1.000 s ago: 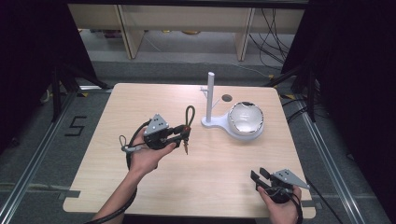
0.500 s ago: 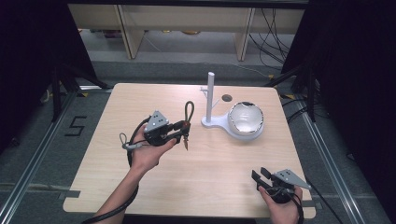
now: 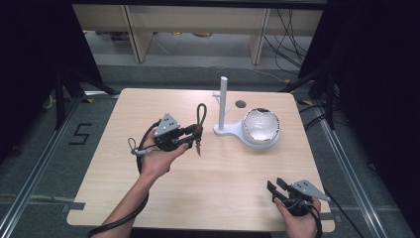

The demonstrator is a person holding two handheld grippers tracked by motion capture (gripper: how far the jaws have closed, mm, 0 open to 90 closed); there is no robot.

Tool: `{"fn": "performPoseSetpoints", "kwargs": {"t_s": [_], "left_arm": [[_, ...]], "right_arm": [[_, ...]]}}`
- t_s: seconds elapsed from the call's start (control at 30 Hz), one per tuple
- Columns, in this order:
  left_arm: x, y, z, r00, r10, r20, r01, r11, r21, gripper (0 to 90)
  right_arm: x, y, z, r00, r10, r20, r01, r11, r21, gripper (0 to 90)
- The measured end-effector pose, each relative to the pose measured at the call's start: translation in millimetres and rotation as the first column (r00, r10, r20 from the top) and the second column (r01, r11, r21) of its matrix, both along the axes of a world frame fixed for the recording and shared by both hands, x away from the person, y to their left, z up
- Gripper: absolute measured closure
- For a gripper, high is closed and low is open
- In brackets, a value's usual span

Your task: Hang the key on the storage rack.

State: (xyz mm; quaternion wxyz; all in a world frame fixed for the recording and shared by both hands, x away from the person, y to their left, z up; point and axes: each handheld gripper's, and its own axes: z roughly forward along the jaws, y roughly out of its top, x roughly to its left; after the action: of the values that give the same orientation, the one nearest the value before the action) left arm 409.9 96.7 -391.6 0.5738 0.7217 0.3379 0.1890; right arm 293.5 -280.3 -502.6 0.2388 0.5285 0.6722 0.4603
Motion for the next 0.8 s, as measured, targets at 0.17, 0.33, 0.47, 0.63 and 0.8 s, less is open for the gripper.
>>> {"fn": "performPoseSetpoints", "kwargs": {"t_s": [0.17, 0.33, 0.47, 0.63, 0.8], "left_arm": [[2.9, -1.6, 2.2, 1.0000, 0.001, 0.001, -0.001, 1.0000, -0.001, 69.9], [5.4, -3.3, 4.7, 1.0000, 0.001, 0.004, -0.001, 1.0000, -0.002, 69.9], [7.6, -5.0, 5.9, 1.0000, 0.004, 0.003, -0.004, 0.9999, -0.011, 69.9], [10.6, -7.6, 4.2, 1.0000, 0.007, -0.003, -0.007, 0.9999, -0.011, 69.8], [13.4, -8.6, 3.9, 1.0000, 0.009, -0.004, -0.009, 0.9999, -0.009, 69.8]], "right_arm": [[0.1, -0.7, 0.0, 1.0000, 0.006, 0.004, -0.006, 1.000, 0.000, 57.2], [0.0, -0.3, -0.4, 1.0000, 0.002, 0.000, -0.002, 1.000, 0.012, 57.2], [0.8, 0.0, -1.0, 0.9999, 0.015, 0.000, -0.015, 1.000, 0.021, 57.2], [0.5, -0.3, -1.4, 0.9999, 0.004, -0.009, -0.004, 1.000, 0.017, 57.0], [-0.4, -1.6, 0.0, 0.9997, -0.002, -0.022, 0.003, 1.000, 0.012, 57.1]]}}
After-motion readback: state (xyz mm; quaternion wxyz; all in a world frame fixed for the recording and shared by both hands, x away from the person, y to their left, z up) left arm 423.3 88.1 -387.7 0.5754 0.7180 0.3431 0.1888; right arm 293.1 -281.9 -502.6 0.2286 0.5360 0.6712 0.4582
